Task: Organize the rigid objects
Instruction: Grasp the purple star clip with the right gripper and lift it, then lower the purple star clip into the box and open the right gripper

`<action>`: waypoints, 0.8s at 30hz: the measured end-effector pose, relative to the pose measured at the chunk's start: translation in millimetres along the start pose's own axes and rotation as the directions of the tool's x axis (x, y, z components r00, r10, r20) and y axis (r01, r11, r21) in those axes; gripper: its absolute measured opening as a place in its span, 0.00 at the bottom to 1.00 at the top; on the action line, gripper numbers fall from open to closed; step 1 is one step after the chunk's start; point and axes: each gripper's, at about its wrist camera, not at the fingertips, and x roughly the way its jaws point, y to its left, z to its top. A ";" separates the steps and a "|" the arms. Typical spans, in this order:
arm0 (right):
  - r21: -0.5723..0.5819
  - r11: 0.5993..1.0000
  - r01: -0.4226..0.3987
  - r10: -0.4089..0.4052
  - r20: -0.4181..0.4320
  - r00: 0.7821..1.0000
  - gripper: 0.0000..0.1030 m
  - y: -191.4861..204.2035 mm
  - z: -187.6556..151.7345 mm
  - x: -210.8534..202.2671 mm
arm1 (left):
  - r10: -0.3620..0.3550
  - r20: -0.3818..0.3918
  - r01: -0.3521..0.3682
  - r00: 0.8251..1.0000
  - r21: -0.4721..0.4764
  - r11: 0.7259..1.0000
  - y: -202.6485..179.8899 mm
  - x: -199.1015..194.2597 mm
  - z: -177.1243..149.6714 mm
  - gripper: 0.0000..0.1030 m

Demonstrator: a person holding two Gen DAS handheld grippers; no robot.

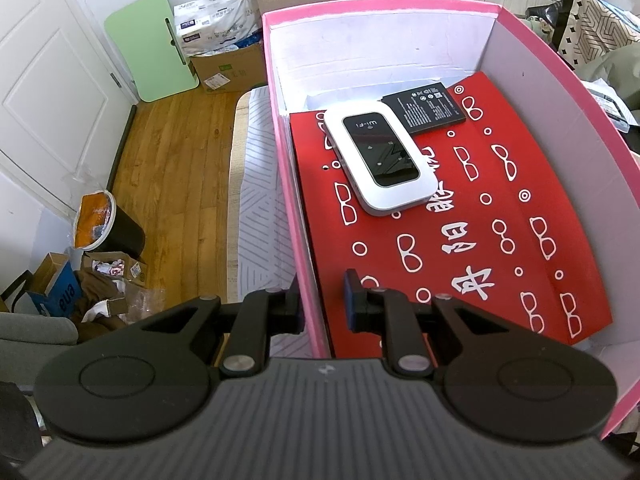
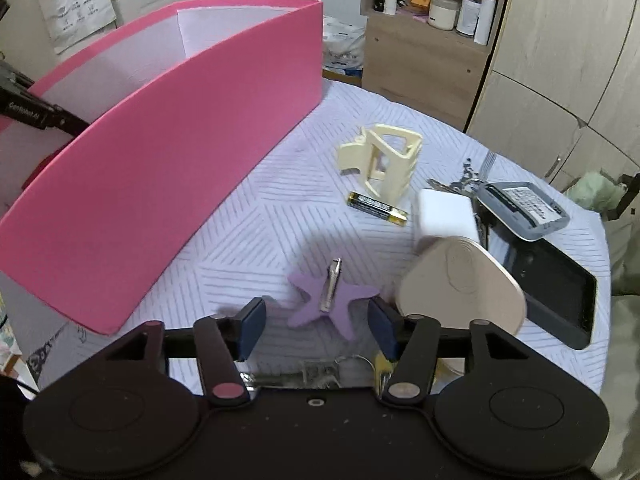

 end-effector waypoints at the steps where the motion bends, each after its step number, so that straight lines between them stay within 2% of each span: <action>1: 0.009 1.000 0.000 0.000 0.010 1.000 0.60 -0.5 0.6 0.6 | 0.001 -0.001 -0.001 1.000 0.002 1.000 0.1 0.0 -0.2 0.15; 2: 0.002 1.000 0.013 -0.013 0.020 1.000 0.56 0.8 0.6 0.6 | 0.000 -0.001 0.000 1.000 0.002 1.000 0.1 -0.2 -0.4 0.15; 3: -0.010 1.000 0.014 -0.013 0.029 1.000 0.39 2.2 0.9 -0.7 | 0.001 -0.001 -0.001 1.000 0.003 1.000 0.0 -0.5 -0.2 0.15; 4: -0.011 1.000 0.010 -0.009 0.022 1.000 0.37 2.6 2.3 -1.6 | 0.002 -0.001 -0.002 1.000 0.004 1.000 -0.2 -0.6 -0.3 0.15; 10: -0.049 0.998 0.028 -0.027 0.027 0.999 0.37 11.3 10.7 -15.7 | 0.002 0.000 -0.002 1.000 0.003 1.000 -0.1 -0.5 0.2 0.15; 15: -0.101 0.994 0.029 -0.016 0.122 0.992 0.37 22.9 33.0 -54.9 | 0.005 -0.001 -0.005 1.000 0.009 1.000 -1.4 -0.4 0.7 0.15; 21: -0.197 0.975 0.101 -0.048 0.258 0.965 0.37 42.9 65.2 -94.5 | 0.003 0.000 -0.003 1.000 0.005 1.000 -1.7 -0.4 1.0 0.15; 24: -0.252 0.964 0.078 -0.005 0.279 0.960 0.37 56.6 85.5 -98.4 | 0.003 -0.001 -0.003 1.000 0.005 1.000 -1.8 -0.3 1.1 0.15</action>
